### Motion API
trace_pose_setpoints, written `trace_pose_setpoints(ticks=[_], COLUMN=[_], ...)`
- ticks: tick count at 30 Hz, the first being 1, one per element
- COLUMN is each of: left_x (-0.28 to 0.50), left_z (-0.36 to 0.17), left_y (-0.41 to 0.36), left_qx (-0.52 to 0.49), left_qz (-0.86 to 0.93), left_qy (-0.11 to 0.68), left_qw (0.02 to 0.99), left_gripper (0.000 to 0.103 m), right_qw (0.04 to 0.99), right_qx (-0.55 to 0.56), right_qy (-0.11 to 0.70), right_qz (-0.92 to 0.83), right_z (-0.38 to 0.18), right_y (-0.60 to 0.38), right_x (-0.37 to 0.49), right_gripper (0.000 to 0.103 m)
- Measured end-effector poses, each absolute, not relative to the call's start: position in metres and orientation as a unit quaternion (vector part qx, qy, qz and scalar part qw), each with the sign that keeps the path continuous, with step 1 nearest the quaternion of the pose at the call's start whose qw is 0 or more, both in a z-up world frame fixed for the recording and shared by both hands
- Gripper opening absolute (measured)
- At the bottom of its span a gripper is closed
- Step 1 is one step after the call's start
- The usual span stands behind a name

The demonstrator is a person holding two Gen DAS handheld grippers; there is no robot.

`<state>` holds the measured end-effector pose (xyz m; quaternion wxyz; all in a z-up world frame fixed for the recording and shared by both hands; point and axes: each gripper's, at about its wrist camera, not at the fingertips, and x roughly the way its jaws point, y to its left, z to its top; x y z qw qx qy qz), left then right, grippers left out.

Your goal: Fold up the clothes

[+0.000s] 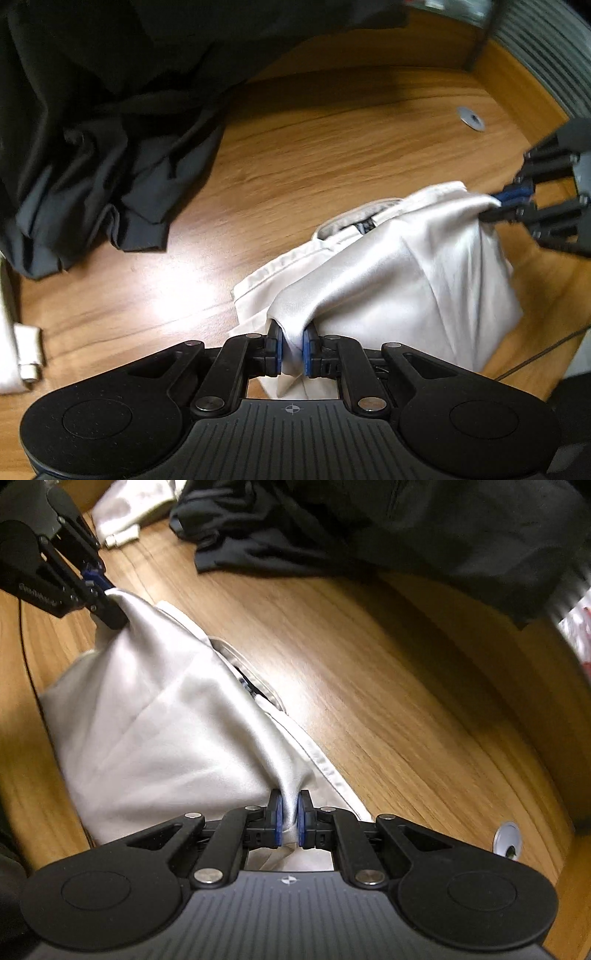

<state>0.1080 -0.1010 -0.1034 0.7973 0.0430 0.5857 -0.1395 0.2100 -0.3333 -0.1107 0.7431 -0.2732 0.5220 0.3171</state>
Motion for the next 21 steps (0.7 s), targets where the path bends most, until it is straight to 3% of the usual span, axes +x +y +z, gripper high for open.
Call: trace_pose_setpoints(ticks=[2, 4, 6, 9, 11, 13, 21], left_x=[0.116, 0.121, 0.127, 0.135, 0.130, 0.123, 0.097], left_z=[-0.112, -0.119, -0.125, -0.129, -0.120, -0.110, -0.070], left_y=[-0.100, -0.100, -0.098, -0.090, -0.083, -0.076, -0.046], left_qx=[0.039, 0.037, 0.035, 0.014, -0.006, -0.026, -0.108], left_qz=[-0.129, -0.117, -0.106, -0.094, -0.091, -0.090, -0.085], left_qy=[0.591, 0.596, 0.601, 0.599, 0.594, 0.587, 0.558], left_qw=[0.795, 0.793, 0.792, 0.795, 0.800, 0.804, 0.818], left_gripper=[0.016, 0.023, 0.029, 0.030, 0.036, 0.054, 0.070], right_qw=[0.741, 0.741, 0.744, 0.753, 0.763, 0.772, 0.794], right_qx=[-0.272, -0.282, -0.284, -0.265, -0.264, -0.266, -0.265], right_qy=[0.528, 0.524, 0.521, 0.524, 0.517, 0.509, 0.473], right_qz=[0.314, 0.311, 0.307, 0.297, 0.284, 0.274, 0.275], right_z=[-0.120, -0.126, -0.130, -0.133, -0.126, -0.117, -0.059], right_y=[-0.332, -0.333, -0.335, -0.340, -0.344, -0.348, -0.357], right_x=[0.216, 0.219, 0.221, 0.226, 0.224, 0.219, 0.180], right_gripper=[0.013, 0.027, 0.031, 0.034, 0.037, 0.038, 0.049])
